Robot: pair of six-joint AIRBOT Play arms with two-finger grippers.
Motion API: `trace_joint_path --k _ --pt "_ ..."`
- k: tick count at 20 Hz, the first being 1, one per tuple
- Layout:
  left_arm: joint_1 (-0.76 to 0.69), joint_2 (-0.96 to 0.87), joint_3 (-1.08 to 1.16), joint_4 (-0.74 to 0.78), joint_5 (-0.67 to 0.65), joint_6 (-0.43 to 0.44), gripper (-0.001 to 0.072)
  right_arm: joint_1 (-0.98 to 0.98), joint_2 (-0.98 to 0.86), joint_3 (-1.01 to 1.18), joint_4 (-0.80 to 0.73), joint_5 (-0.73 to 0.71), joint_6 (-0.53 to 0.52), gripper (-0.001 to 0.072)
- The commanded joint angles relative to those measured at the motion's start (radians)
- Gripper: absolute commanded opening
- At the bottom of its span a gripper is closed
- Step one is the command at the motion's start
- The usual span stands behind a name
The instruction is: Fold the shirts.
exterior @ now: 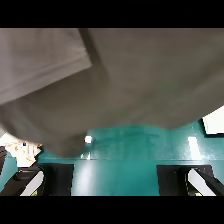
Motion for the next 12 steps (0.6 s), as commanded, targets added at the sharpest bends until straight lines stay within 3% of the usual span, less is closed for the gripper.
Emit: trace_joint_path --k 1,6,9,12 --pt "0.0 -0.113 -0.131 -0.028 -0.076 -0.002 0.0024 0.009 -0.107 -0.084 -0.035 0.034 0.024 0.0017" --pt "0.0 -0.429 -0.37 -0.034 -0.117 0.027 0.0025 0.154 -0.406 -0.282 -0.182 0.025 0.002 0.0017" --pt "0.0 -0.658 -0.403 -0.034 -0.093 0.051 0.0025 0.212 -0.64 -0.249 -0.225 0.026 0.003 0.0016" --pt "0.0 -0.81 -0.397 -0.039 0.011 0.077 0.0025 0.246 -0.821 -0.13 -0.225 -0.003 0.003 0.0017"
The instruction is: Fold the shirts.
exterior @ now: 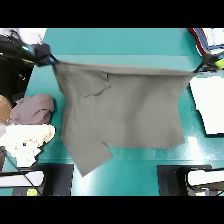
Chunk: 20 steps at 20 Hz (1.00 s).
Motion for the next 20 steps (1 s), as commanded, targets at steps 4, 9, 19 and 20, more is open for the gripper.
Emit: trace_joint_path --k 4,9,19,20 --pt "0.001 -0.198 -0.006 -0.005 0.208 0.089 0.0026 0.078 -0.266 0.165 -0.025 -0.117 -0.002 0.0017" --pt "0.0 -0.19 0.01 0.114 0.0 0.118 0.0026 0.087 -0.154 -0.041 -0.026 -0.175 -0.002 0.0017" --pt "-0.005 -0.175 -0.196 0.152 -0.052 0.051 0.0501 0.106 0.023 -0.443 0.07 -0.349 -0.002 0.0424" --pt "-0.005 -0.147 -0.199 0.158 -0.075 0.051 0.0501 0.106 0.025 -0.421 0.089 -0.312 -0.003 0.0426"
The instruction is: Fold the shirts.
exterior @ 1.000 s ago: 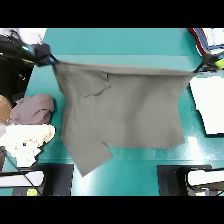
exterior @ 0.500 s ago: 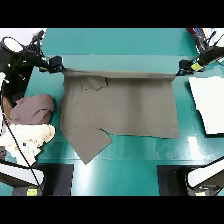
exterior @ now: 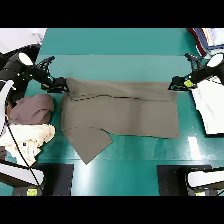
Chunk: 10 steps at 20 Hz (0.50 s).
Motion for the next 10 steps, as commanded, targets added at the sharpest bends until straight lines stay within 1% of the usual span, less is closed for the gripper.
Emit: trace_joint_path --k 1,3,6,8,10 --pt "0.001 0.074 -0.036 0.022 -0.069 -0.026 0.0501 0.003 0.031 0.004 0.058 0.066 -0.004 0.0426" --pt "0.001 0.216 -0.158 0.048 -0.063 -0.033 0.0501 0.003 0.115 -0.053 0.059 0.088 -0.024 0.0426" --pt "0.001 0.47 -0.476 0.053 -0.031 -0.054 0.0501 0.003 0.278 -0.196 0.06 0.074 -0.024 0.0426" --pt "0.001 0.625 -0.694 0.044 -0.017 -0.092 0.0501 0.003 0.364 -0.269 0.06 0.046 -0.024 0.0425" --pt "0.001 0.739 -0.865 0.018 0.0 -0.126 0.0501 0.003 0.427 -0.319 0.06 0.017 -0.024 0.0426"
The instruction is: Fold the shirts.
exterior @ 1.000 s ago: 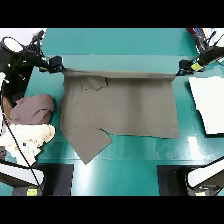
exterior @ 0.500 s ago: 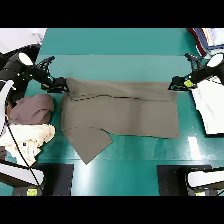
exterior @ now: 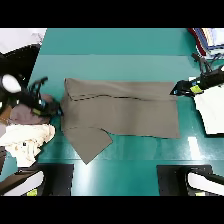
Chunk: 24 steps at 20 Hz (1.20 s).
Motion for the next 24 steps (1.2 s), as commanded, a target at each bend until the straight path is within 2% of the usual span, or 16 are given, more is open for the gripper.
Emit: trace_joint_path --k 1,6,9,15,16,17,21,24 --pt "0.0 0.214 -0.305 -0.049 0.042 -0.056 0.0501 0.0 0.127 -0.099 0.005 -0.042 -0.002 0.0425" --pt "0.0 0.23 -0.456 -0.197 0.164 -0.045 0.0501 0.0 0.179 -0.101 0.004 -0.05 -0.003 0.0426" --pt "0.0 0.23 -0.484 -0.229 0.242 -0.045 0.05 0.001 0.178 -0.101 0.004 -0.045 -0.003 0.0426" --pt "0.0 0.229 -0.489 -0.278 0.277 -0.02 0.0488 0.001 0.178 -0.101 0.005 -0.04 -0.003 0.0425" --pt "0.0 0.229 -0.489 -0.278 0.277 -0.019 0.0276 0.0 0.178 -0.101 0.005 -0.032 -0.003 0.0425" --pt "0.0 0.23 -0.489 -0.282 0.277 -0.015 0.0025 0.0 0.178 -0.101 0.003 -0.018 -0.003 0.0425" --pt "0.0 0.233 -0.434 -0.296 0.203 0.029 0.0024 -0.077 0.191 -0.146 -0.007 0.097 -0.005 0.0425" --pt "0.0 0.234 -0.369 -0.293 0.154 0.056 0.0025 -0.259 0.257 -0.363 -0.009 0.106 -0.005 0.0436"
